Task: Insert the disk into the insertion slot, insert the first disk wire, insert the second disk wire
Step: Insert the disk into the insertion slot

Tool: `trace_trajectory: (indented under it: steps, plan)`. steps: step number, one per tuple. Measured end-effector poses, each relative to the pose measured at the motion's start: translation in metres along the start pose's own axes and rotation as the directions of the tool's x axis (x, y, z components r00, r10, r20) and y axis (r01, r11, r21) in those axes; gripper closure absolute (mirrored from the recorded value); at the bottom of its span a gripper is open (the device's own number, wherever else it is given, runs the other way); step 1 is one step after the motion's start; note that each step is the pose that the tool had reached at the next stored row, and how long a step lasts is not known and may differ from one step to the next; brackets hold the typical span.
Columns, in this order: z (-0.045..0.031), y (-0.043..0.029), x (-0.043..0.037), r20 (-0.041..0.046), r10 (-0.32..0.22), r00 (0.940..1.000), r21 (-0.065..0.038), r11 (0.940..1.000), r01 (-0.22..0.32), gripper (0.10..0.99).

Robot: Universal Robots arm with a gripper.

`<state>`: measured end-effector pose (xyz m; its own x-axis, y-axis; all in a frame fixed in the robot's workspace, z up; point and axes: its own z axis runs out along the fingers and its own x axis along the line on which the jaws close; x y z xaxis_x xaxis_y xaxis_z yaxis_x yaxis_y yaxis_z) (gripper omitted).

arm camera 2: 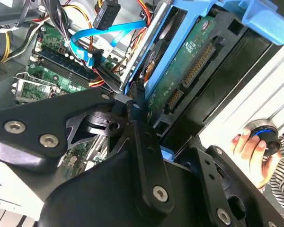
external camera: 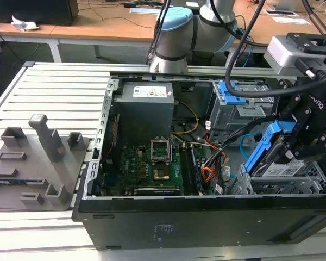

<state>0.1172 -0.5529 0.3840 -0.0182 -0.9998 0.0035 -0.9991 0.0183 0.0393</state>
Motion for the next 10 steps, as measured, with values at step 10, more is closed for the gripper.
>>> trace_trajectory:
  steps: [10]
  plan:
    - [0.0002, 0.0, 0.0, 0.0001, 0.0, 1.0, 0.0, 1.0, 0.0, 0.651]
